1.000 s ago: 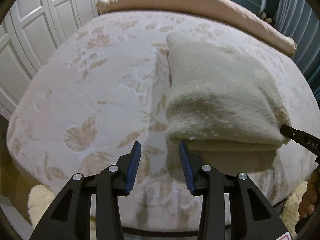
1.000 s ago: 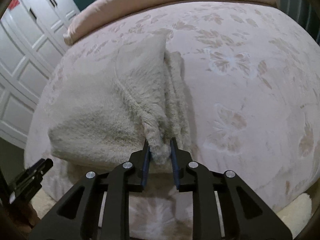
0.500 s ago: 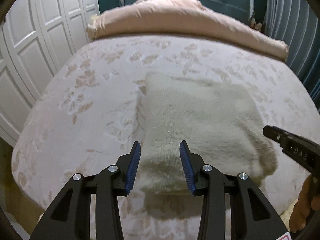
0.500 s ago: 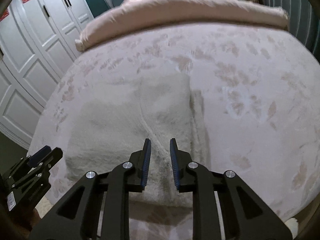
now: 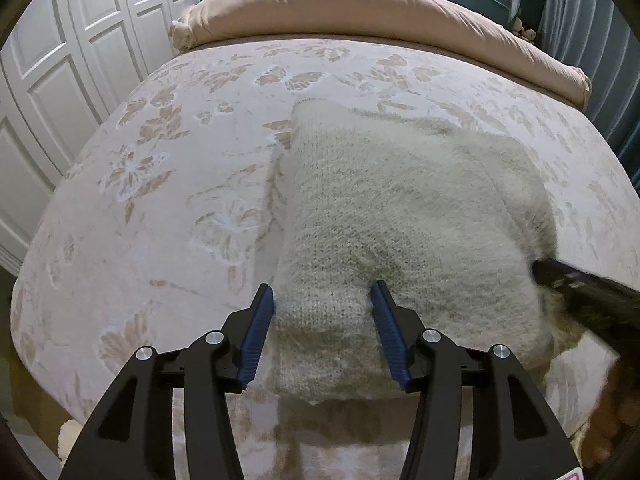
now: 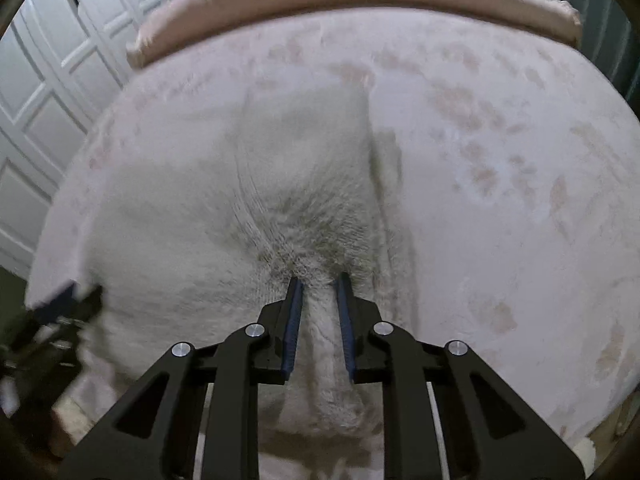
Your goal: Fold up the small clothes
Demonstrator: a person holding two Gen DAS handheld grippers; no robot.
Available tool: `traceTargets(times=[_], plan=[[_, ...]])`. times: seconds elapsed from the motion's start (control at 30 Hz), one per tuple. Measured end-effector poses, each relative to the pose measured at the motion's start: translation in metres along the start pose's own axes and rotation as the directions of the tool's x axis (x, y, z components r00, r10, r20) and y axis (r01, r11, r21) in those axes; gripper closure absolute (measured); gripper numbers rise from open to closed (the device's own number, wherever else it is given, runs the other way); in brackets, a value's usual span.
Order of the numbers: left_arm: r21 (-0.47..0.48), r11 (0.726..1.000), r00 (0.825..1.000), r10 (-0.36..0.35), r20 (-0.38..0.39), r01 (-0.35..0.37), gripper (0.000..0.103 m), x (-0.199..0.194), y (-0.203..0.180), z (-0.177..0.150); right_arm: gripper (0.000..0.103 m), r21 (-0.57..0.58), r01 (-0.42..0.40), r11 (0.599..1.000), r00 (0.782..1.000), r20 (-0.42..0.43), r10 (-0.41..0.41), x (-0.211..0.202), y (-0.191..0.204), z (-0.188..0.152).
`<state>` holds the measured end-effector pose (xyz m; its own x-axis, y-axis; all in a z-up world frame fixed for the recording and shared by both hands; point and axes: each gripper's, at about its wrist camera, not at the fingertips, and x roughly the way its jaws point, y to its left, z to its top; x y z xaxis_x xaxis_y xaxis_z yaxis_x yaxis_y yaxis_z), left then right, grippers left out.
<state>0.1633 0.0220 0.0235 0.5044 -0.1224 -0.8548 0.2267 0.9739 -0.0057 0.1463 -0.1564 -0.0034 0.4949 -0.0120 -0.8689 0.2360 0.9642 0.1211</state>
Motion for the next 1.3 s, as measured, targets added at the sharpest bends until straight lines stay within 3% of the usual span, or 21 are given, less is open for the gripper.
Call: traceTargets(times=[0.17, 0.3, 0.4, 0.6, 0.97, 1.3], plan=[[0.004, 1.000, 1.000, 0.021, 0.004, -0.021, 0.052, -0.003, -0.002, -0.002, 0.086, 0.010, 0.000, 1.000, 0.998, 0.059, -0.001, -0.032, 0.008, 0.002], [-0.021, 1.000, 1.000, 0.004, -0.002, -0.004, 0.052, -0.010, -0.001, -0.006, 0.086, 0.005, 0.036, 0.999, 0.999, 0.024, -0.036, -0.019, 0.003, -0.012], [-0.016, 1.000, 1.000, 0.002, -0.010, -0.002, 0.050, -0.015, -0.004, -0.012, 0.085, -0.018, 0.055, 0.998, 0.997, 0.047, -0.055, -0.030, 0.010, -0.015], [-0.026, 1.000, 1.000, 0.018, -0.003, -0.018, 0.040, -0.029, -0.005, -0.031, 0.079, 0.003, 0.057, 0.998, 0.993, 0.101, -0.057, -0.066, 0.016, -0.032], [-0.003, 0.998, 0.997, 0.059, -0.050, -0.059, 0.036, -0.031, -0.015, -0.081, 0.073, 0.024, 0.087, 0.996, 0.995, 0.044, -0.088, -0.062, 0.020, -0.102], [-0.011, 0.998, 0.993, 0.068, -0.100, -0.069, 0.036, -0.014, -0.025, -0.110, 0.068, 0.031, 0.095, 0.995, 0.995, 0.002, -0.095, -0.047, 0.023, -0.136]])
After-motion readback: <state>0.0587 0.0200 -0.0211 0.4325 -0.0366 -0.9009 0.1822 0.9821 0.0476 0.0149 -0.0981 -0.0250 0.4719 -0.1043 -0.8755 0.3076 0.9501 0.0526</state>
